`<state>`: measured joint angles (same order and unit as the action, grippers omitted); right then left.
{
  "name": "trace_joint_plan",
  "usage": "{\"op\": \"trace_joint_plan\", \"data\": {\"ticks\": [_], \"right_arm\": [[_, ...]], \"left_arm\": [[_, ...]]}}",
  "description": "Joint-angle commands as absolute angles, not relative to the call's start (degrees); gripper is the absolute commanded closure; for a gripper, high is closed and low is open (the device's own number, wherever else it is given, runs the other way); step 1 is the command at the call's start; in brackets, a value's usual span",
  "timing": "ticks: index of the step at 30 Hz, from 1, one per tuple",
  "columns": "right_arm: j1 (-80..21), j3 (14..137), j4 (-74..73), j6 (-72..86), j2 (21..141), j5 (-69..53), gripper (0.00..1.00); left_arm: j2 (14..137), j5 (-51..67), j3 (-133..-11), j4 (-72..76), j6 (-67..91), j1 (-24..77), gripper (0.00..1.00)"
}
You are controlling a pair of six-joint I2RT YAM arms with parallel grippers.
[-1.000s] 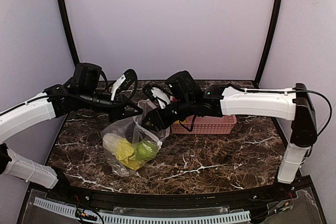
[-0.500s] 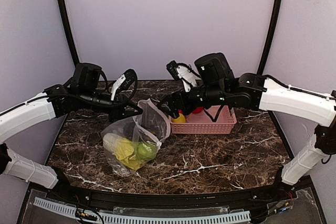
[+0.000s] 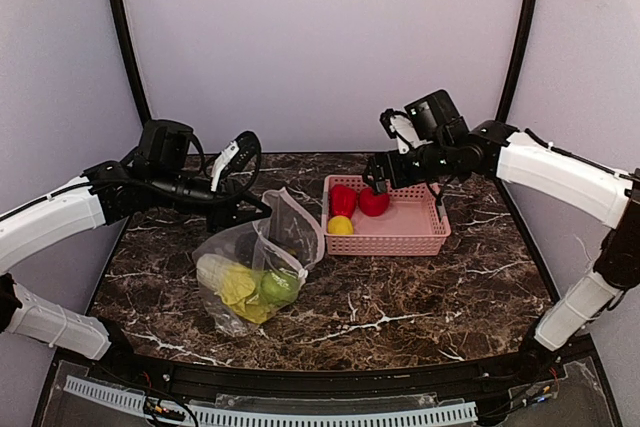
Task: Place the food in the zip-top bag and seal the zipper
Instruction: Pick up the fake vegetable from the bin.
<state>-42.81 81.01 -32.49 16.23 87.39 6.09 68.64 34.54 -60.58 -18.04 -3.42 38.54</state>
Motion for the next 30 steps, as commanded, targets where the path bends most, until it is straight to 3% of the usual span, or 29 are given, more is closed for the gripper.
{"op": "trace_joint_plan", "data": {"ticks": [1,17,30], "right_arm": [[-39.3,80.2,-33.2,16.0,92.3,3.5,0.06],[-33.6,92.8,-31.3,15.4,113.7,3.9,0.01],[-32.0,96.7,-32.4,15.5,120.5,6.9,0.05]], "left_arm": [[67.1,34.9,-60.2,-16.8,-3.7,38.9,0.99],[67.4,35.1,-60.2,-16.8,-3.7,38.9,0.99],[68.0,35.0,-60.3,-16.9,-3.7,38.9,0.99]]}}
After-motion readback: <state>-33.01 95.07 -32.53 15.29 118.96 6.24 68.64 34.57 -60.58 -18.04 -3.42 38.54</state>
